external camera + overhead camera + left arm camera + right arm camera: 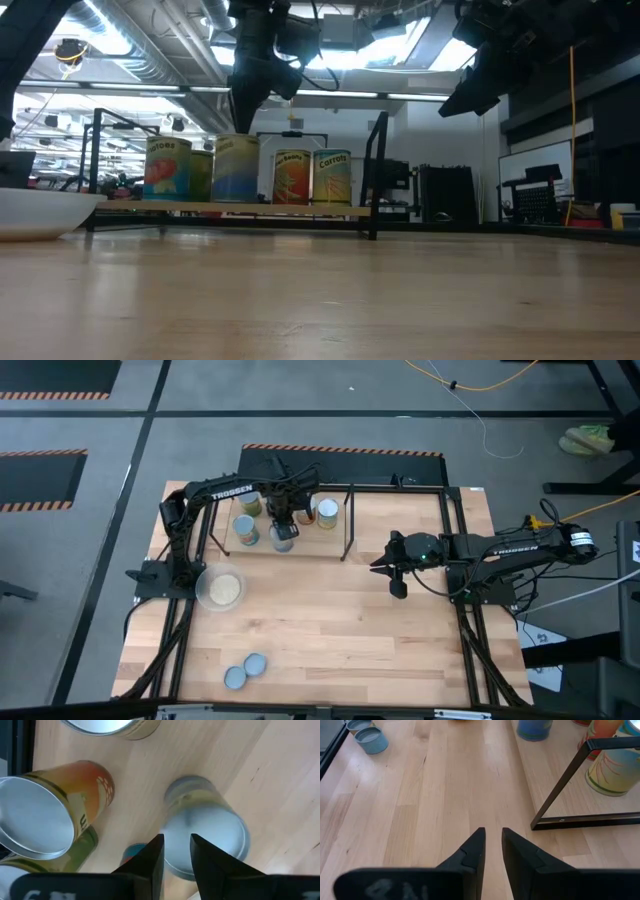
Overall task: Pick and place cans onto a shelf
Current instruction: Put the peas can on the shelf
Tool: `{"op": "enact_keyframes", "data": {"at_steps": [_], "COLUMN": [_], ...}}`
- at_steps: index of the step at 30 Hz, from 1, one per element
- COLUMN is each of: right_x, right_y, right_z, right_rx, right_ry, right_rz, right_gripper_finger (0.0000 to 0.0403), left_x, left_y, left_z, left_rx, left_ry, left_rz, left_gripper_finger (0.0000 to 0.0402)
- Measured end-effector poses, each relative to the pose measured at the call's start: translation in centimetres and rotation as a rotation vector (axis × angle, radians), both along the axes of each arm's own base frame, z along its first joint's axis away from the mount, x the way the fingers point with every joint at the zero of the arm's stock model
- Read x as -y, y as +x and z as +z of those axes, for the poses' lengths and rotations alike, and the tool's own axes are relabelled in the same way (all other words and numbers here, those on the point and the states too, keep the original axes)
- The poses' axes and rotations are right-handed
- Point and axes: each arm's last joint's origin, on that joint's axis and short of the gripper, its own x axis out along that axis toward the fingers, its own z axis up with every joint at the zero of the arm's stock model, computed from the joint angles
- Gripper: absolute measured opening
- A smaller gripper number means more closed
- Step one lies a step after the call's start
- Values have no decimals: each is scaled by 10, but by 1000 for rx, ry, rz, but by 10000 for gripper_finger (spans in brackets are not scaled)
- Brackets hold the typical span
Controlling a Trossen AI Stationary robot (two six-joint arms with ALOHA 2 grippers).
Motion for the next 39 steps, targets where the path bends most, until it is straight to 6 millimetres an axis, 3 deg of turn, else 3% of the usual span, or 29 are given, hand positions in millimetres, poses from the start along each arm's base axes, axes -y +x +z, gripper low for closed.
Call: {"op": "enact_keyframes", "data": {"at_steps": [8,18,39], "right_x": [0,0,0], "right_y": [0,0,0], "right_z": [0,0,0], "right_rx": [0,0,0], "right_ry": [0,1,1], "right_rz": [0,0,0], "right_gripper_finger": [68,68,68], "left_x": [5,15,10], "left_y": [2,16,10], "left_z": [0,-15,-16], "left_rx": [-1,-58,-155], "left_ry": [-10,27,127], "left_rz": [19,-7,-7], "left_gripper_finger": [82,80,80]}}
